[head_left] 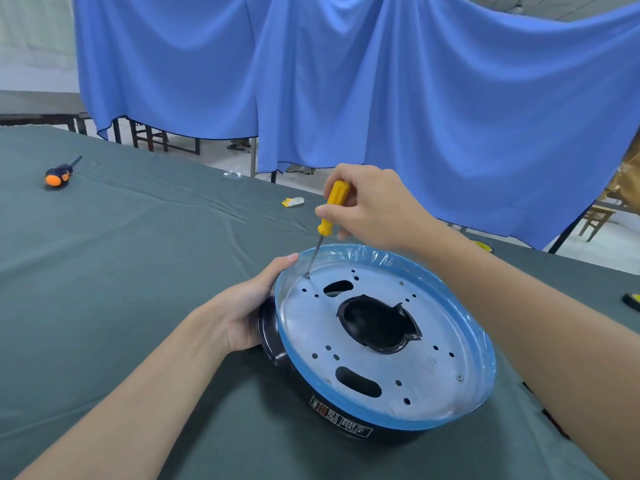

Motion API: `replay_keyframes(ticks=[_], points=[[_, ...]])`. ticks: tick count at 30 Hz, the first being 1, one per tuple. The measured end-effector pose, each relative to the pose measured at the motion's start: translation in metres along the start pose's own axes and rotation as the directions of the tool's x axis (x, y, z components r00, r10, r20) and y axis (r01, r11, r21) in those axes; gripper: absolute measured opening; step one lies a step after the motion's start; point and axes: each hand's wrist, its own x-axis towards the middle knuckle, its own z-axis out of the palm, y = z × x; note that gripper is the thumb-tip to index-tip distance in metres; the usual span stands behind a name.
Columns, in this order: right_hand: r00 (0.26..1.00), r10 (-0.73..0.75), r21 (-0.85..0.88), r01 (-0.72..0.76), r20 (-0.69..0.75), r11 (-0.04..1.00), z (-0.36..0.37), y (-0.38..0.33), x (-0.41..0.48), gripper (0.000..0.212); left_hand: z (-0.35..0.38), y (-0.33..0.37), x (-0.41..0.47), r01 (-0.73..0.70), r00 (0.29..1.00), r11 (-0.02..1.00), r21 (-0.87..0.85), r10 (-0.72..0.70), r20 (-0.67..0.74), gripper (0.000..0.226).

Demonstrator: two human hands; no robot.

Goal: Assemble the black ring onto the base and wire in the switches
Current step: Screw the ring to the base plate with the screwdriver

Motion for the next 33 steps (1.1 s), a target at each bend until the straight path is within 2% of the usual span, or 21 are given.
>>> replay_keyframes(ticks=[5,8,12,15,18,22,27,33], points=[[0.99,0.136,-0.264,-0.144,-0.046,0.954,0.01,-0.008,0.011,0.037,0.001,0.002,-0.002,-0.003,1.0,0.999,0.048,0.004,-0.02,0.048],[0.981,0.193,-0.318,-0.177,0.019,0.931,0.005,-0.014,0.015,0.043,-0.001,0.006,-0.005,-0.023,1.0,0.988,0.15,0.026,-0.017,0.05],[0.982,0.161,-0.212,-0.138,0.095,0.968,-0.005,-0.018,0.016,0.022,-0.003,0.013,-0.007,-0.063,0.997,0.935,0.35,0.072,-0.014,0.07],[0.993,0.068,-0.142,-0.054,0.092,0.988,-0.006,-0.02,0.011,0.021,-0.003,0.014,-0.008,-0.103,0.991,0.858,0.503,0.13,-0.018,0.07],[0.992,0.017,-0.152,0.002,0.124,0.988,-0.003,-0.021,0.007,0.021,-0.002,0.013,-0.01,-0.092,0.992,0.845,0.527,0.123,-0.023,0.064],[0.989,-0.001,-0.182,0.029,0.15,0.983,0.006,-0.019,0.005,0.019,-0.007,0.013,-0.011,-0.023,0.982,0.807,0.59,0.128,-0.137,0.066],[0.991,-0.017,-0.142,0.037,0.134,0.989,0.01,-0.019,0.004,0.02,-0.007,0.015,-0.017,-0.1,0.987,0.819,0.566,0.152,-0.046,0.048],[0.984,-0.023,-0.15,0.05,0.177,0.988,0.013,-0.017,0.003,0.024,-0.004,0.018,-0.02,-0.033,0.979,0.74,0.672,0.16,-0.129,0.047]])
